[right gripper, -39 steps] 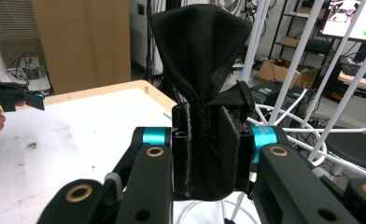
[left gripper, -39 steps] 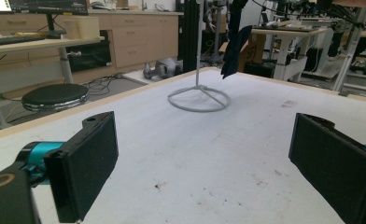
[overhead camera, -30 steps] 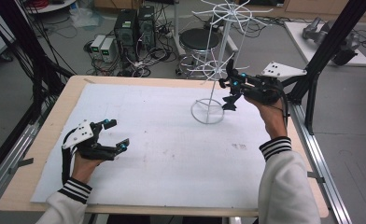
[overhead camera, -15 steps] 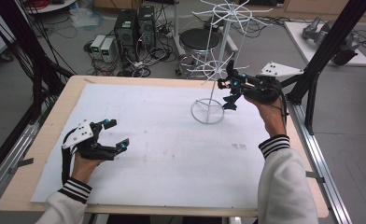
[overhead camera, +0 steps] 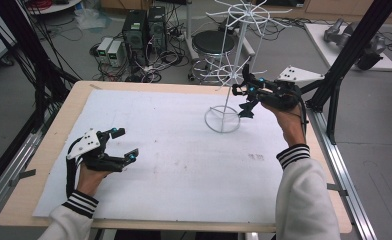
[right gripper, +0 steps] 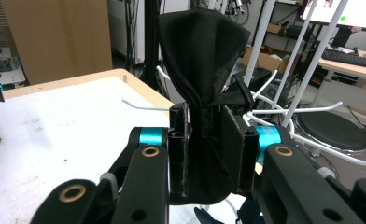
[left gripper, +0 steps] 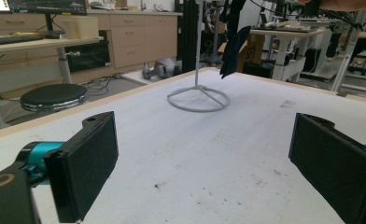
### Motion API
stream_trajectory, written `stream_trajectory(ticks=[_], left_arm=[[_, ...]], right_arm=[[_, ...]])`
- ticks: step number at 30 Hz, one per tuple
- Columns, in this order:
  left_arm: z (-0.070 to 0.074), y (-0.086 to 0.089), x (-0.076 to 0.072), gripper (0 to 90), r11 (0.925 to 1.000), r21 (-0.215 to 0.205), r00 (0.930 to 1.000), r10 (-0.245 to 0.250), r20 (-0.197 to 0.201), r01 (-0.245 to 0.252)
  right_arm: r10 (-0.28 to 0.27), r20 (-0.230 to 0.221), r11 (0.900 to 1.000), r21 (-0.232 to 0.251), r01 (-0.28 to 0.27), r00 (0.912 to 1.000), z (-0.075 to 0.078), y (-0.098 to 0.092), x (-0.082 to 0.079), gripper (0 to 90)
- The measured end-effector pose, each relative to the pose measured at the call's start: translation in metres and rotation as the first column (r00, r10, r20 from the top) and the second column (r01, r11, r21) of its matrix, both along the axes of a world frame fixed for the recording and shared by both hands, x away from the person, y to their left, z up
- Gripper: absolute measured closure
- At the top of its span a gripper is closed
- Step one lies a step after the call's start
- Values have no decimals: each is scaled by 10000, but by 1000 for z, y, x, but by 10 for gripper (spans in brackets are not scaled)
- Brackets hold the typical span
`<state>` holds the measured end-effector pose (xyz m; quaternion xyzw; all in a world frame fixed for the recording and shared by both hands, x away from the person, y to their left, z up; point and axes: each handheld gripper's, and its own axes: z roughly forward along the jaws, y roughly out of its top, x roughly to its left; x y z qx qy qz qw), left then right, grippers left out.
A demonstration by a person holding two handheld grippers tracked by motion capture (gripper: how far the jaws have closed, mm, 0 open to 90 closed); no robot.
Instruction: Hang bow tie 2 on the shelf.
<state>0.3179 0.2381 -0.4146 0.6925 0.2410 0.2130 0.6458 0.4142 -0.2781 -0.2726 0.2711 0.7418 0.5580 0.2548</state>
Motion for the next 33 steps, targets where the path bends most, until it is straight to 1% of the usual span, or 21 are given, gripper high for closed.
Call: stream_trajectory(ticks=[2,3,5,6,8,10,12,14,20,21,24,26,27,31,32,33], left_arm=[[0,0,0,87,10000,17,10000,-27,13,27],[0,0,0,86,10000,-6,10000,-4,-5,4],[0,0,0,86,10000,-11,10000,-16,-3,16],[0,0,0,87,10000,-28,10000,-27,-4,27],[0,1,0,87,10000,-4,10000,-21,11,21],[0,0,0,87,10000,-39,10000,-29,1,29],[0,0,0,86,10000,-54,10000,-42,10,42],[0,0,0,86,10000,-50,10000,-39,28,39],[0,0,0,86,10000,-73,10000,-21,34,21],[0,0,0,87,10000,-74,10000,-26,30,26],[0,0,0,86,10000,-54,10000,-77,9,77],[0,0,0,87,10000,-73,10000,-60,9,60],[0,0,0,87,10000,-60,10000,-63,13,63],[0,0,0,86,10000,-72,10000,-52,24,52],[0,0,0,87,10000,-60,10000,-59,17,59],[1,0,0,86,10000,-16,10000,-36,38,36]], right_arm=[[-92,37,9999,-59,92,10000,0,0,1,712],[-118,4,9999,4,118,9999,0,1,1,705],[-259,-36,9997,-18,259,9997,-1,1,1,688],[-244,37,9997,28,244,9997,-1,1,2,676],[-394,41,9992,11,394,9992,-1,2,2,646],[-340,-68,9994,0,340,9994,-1,2,2,627],[-528,-6,9986,-85,528,9986,-1,3,2,582],[-535,-22,9986,-18,535,9986,-1,4,2,557],[-770,-91,9969,135,771,9970,-1,4,3,432],[-745,-91,9969,229,747,9972,-1,4,3,424],[-809,-22,9965,226,809,9967,-1,3,4,394],[-931,-136,9952,277,935,9956,-1,4,2,363],[-905,-126,9954,290,908,9958,-1,3,2,346],[-979,-116,9945,366,983,9951,0,3,1,254],[-1062,-188,9933,435,1069,9942,0,3,0,233],[-1130,-159,9926,420,1136,9935,1,3,0,210]])
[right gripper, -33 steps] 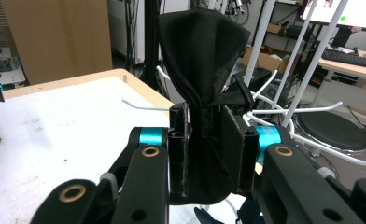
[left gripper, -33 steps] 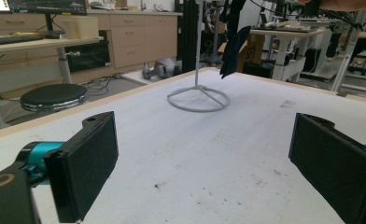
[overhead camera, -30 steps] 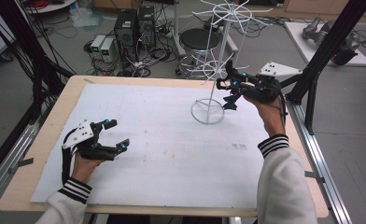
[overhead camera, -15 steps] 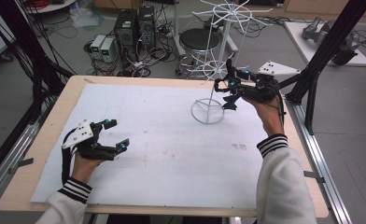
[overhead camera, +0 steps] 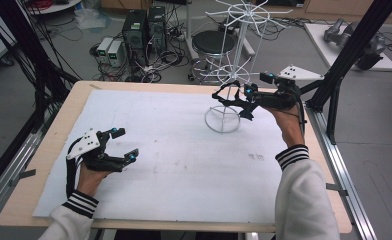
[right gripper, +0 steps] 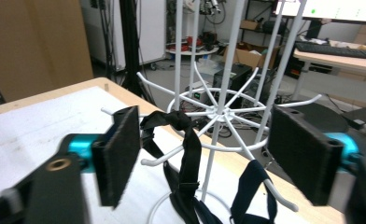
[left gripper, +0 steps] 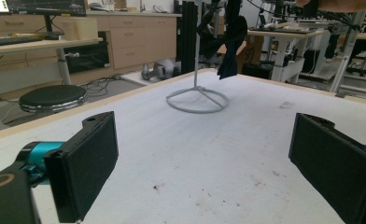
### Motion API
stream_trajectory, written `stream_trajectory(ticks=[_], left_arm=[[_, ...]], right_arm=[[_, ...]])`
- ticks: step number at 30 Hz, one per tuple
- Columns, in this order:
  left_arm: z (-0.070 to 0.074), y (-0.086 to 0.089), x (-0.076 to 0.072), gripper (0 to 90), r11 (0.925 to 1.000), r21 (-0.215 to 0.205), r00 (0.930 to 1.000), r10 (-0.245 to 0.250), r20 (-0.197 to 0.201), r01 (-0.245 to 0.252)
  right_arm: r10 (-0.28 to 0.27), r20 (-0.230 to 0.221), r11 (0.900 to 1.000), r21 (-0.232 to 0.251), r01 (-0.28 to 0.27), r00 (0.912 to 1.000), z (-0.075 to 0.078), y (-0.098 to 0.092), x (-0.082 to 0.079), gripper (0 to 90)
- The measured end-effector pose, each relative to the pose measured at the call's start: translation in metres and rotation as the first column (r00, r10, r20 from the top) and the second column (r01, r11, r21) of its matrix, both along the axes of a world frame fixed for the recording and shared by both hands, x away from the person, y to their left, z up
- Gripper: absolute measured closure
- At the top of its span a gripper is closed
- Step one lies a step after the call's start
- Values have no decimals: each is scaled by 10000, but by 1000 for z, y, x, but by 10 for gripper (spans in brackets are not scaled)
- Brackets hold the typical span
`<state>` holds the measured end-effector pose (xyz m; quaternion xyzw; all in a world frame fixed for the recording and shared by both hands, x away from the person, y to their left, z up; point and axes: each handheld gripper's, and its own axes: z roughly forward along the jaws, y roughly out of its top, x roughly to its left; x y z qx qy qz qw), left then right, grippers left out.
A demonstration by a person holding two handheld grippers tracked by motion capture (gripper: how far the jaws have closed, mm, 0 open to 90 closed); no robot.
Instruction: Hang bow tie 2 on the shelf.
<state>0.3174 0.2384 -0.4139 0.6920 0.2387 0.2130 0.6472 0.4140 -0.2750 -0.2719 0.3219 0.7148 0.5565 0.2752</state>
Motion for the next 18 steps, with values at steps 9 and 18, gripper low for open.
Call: stream_trajectory(ticks=[9,18], left_arm=[[0,1,-1,87,10000,9,9999,6,113,-6],[-1,5,-4,86,9996,117,9993,237,294,-240]], right_arm=[[-272,158,9993,259,268,9995,3,-3,-22,110],[-816,585,9958,452,791,9949,-18,-13,-63,14]])
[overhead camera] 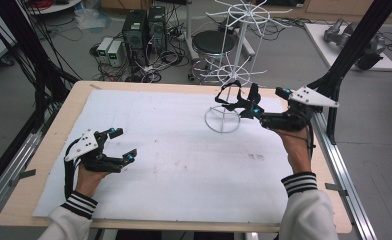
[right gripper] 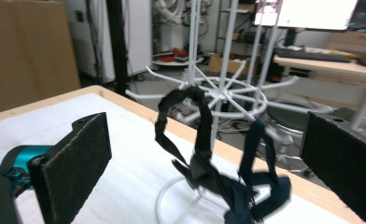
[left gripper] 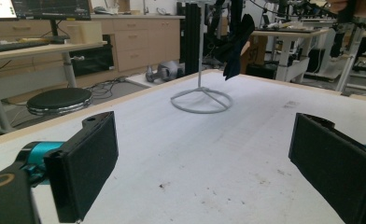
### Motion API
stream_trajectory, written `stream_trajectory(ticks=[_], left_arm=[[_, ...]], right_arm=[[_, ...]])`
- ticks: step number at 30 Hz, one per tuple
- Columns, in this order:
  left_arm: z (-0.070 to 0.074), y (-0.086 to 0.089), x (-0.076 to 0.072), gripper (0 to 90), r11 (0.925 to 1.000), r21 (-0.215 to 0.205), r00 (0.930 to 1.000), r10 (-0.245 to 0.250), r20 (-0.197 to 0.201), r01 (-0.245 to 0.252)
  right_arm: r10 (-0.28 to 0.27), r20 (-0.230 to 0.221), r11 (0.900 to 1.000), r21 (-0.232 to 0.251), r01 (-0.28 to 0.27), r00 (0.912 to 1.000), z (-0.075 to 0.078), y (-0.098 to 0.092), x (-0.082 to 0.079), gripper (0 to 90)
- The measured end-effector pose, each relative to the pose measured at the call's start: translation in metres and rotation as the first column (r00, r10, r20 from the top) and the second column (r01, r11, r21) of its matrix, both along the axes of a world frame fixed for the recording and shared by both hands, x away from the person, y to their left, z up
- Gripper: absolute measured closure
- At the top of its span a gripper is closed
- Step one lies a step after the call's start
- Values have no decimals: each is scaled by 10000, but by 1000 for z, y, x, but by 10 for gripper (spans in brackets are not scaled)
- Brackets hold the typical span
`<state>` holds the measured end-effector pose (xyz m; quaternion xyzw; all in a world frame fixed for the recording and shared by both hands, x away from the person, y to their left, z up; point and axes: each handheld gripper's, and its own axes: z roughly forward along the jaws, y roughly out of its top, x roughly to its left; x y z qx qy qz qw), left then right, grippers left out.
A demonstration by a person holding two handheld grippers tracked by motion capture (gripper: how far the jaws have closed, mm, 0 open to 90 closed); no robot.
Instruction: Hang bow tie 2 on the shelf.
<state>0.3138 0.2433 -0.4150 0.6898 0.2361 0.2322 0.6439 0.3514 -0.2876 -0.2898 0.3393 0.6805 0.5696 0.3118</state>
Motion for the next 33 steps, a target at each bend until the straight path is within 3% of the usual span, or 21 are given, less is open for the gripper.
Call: stream_trajectory(ticks=[7,13,19,23,25,26,27,28,33], left_arm=[[-1,8,-3,86,9994,-88,9994,349,83,-348],[-4,19,-6,86,9980,-49,9980,627,42,-627],[-6,34,-13,86,9946,-73,9945,1039,99,-1038],[-11,42,-16,87,9923,-173,9925,1225,-37,-1225],[-13,42,-16,86,9925,-86,9925,1222,-28,-1222],[-14,41,-17,86,9928,-43,9928,1196,-12,-1196],[-14,40,-18,86,9929,-24,9929,1193,31,-1193],[-15,39,-20,86,9923,-22,9923,1236,93,-1236],[-20,40,-26,86,9898,-263,9899,1403,220,-1398]], right_arm=[[-442,326,9990,18,441,9985,-28,-6,-38,14],[-568,404,9983,-113,573,9976,-58,-9,-61,13],[-596,639,9982,12,597,9962,-84,-10,-74,15],[-715,793,9967,427,683,9943,-104,-11,-83,14],[-867,200,9959,288,861,9960,-110,-10,-84,14],[-999,301,9950,127,996,9945,-112,-7,-84,15],[-1030,797,9946,224,1015,9915,-116,-5,-86,23],[-1096,889,9938,305,1073,9900,-119,-4,-88,23],[-1186,830,9922,483,1148,9895,-134,-3,-89,23]])
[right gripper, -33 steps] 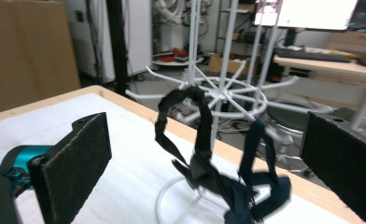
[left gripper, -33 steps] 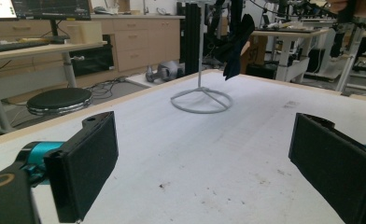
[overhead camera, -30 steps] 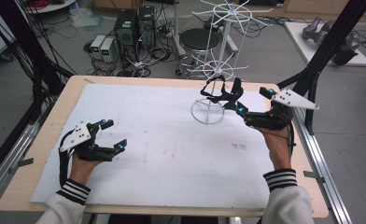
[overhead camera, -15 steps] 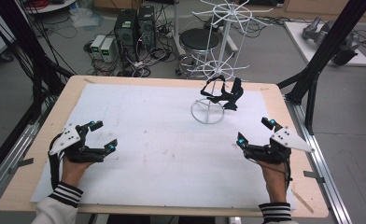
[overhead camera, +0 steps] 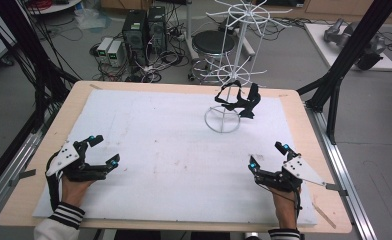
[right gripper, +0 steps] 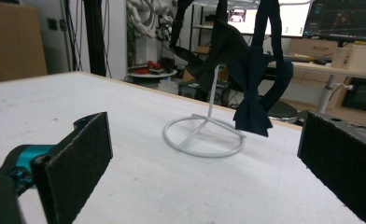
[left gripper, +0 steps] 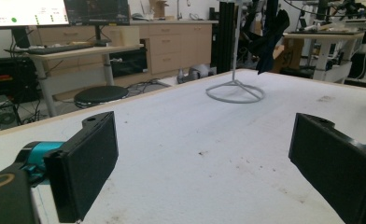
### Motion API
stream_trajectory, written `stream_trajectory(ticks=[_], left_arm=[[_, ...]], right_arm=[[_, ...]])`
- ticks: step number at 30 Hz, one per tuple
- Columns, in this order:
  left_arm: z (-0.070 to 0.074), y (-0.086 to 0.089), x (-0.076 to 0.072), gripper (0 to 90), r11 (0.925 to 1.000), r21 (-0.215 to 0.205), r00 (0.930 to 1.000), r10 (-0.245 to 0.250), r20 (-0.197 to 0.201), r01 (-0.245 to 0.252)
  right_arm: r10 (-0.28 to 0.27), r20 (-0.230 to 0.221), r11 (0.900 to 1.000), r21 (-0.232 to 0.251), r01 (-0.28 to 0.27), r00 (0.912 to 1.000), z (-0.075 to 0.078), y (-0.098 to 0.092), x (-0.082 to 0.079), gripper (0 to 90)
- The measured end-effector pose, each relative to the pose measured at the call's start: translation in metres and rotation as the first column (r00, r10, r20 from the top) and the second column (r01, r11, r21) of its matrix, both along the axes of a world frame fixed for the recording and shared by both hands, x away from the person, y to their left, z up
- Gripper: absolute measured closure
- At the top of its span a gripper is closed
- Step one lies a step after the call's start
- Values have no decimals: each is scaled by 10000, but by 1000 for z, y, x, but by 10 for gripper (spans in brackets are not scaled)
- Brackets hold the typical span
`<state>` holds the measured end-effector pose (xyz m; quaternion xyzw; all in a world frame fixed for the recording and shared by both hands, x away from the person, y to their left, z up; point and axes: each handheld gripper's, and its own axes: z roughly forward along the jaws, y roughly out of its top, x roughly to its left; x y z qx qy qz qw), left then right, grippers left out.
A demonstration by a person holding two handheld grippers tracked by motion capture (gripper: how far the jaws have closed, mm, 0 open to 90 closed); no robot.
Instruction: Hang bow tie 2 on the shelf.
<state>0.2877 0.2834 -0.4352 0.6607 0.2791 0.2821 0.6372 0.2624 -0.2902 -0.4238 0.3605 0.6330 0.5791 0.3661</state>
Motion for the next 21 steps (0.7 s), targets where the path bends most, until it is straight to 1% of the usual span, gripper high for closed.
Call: stream_trajectory(ticks=[3,6,7,9,10,12,14,16,21], left_arm=[[-3,0,-3,86,9999,-111,9999,94,54,-94],[-4,-2,-5,86,9998,-151,9997,146,170,-143],[-5,-2,-5,86,9998,-123,9996,186,195,-183],[-7,-4,-5,86,9997,-195,9999,120,112,-117],[-7,-4,-5,86,9998,-159,9999,126,109,-124],[-8,-5,-5,86,9995,-284,9999,115,89,-112],[-9,-6,-6,86,9995,-305,9999,118,71,-116],[-10,-7,-6,86,9995,-299,9999,132,55,-130],[-11,-9,-7,86,9990,-415,9999,141,73,-138]], right_arm=[[-113,77,9999,-14,114,9999,-8,0,0,23],[-20,162,10000,-31,21,9999,-14,2,0,23],[38,104,10000,-63,-37,9999,-15,3,0,23],[103,155,9998,-156,-101,9998,-18,5,0,23],[150,127,9997,-206,-147,9998,-19,6,0,23],[149,85,9995,-280,-146,9999,-21,7,0,23],[164,116,9996,-213,-161,9998,-22,6,1,23],[173,2,9998,-137,-173,9999,-23,7,1,23],[181,-29,9996,-206,-181,9998,-24,8,3,23]])
